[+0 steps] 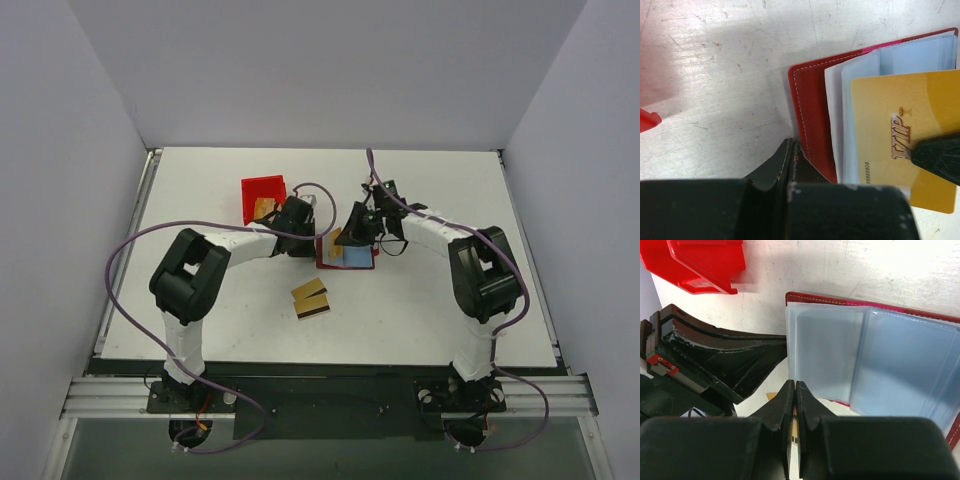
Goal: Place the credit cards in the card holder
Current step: Insert the credit card into the card holder.
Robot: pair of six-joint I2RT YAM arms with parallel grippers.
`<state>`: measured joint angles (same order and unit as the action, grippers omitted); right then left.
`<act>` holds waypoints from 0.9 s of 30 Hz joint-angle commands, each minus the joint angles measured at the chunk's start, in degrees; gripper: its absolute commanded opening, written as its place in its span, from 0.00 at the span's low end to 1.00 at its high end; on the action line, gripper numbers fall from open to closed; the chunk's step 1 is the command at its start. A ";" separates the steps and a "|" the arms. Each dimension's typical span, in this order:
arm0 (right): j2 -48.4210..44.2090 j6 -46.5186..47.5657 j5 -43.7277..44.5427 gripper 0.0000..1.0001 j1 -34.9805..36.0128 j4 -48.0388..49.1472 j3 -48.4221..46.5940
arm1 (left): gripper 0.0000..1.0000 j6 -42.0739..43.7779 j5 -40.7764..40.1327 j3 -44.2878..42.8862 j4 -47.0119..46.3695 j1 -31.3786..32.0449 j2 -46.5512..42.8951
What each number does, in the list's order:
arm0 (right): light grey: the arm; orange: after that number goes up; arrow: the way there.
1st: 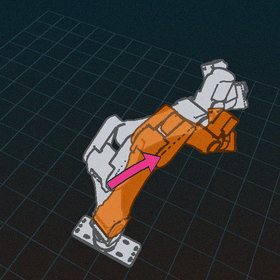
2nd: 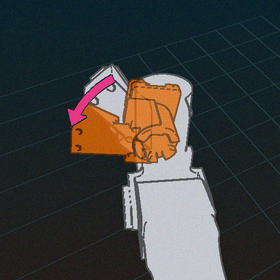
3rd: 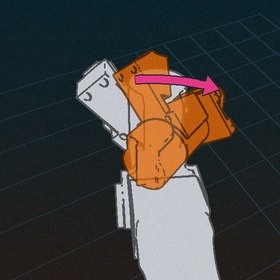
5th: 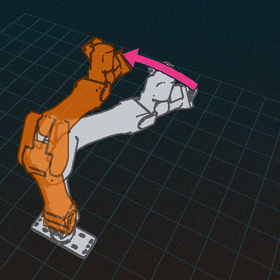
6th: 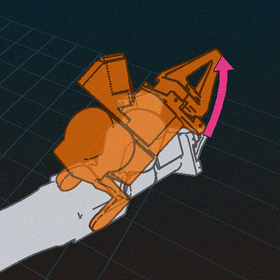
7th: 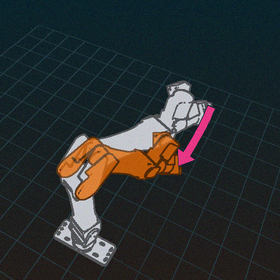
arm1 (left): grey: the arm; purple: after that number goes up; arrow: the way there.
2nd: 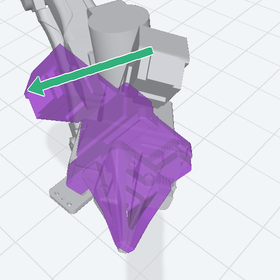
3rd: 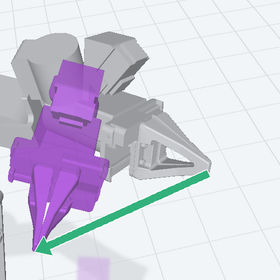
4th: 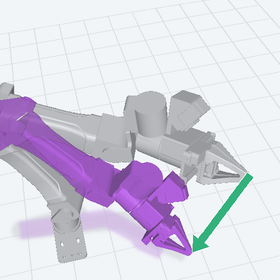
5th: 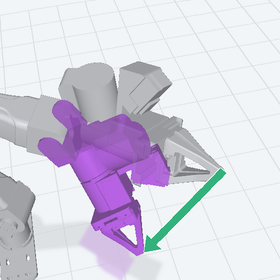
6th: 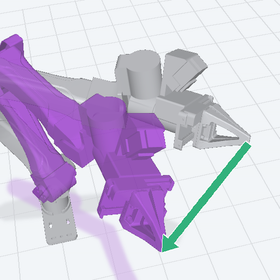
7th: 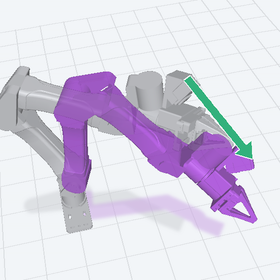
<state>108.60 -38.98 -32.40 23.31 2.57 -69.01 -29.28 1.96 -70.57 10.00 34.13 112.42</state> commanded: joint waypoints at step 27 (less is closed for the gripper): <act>3.99 1.45 2.70 0.00 0.33 -1.60 -1.56 | 0.00 1.94 0.86 -0.27 -6.40 3.40 -4.06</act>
<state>113.54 -38.79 -30.87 23.35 2.39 -69.95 -28.05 0.95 -68.03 6.07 36.88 105.78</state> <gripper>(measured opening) 0.002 0.022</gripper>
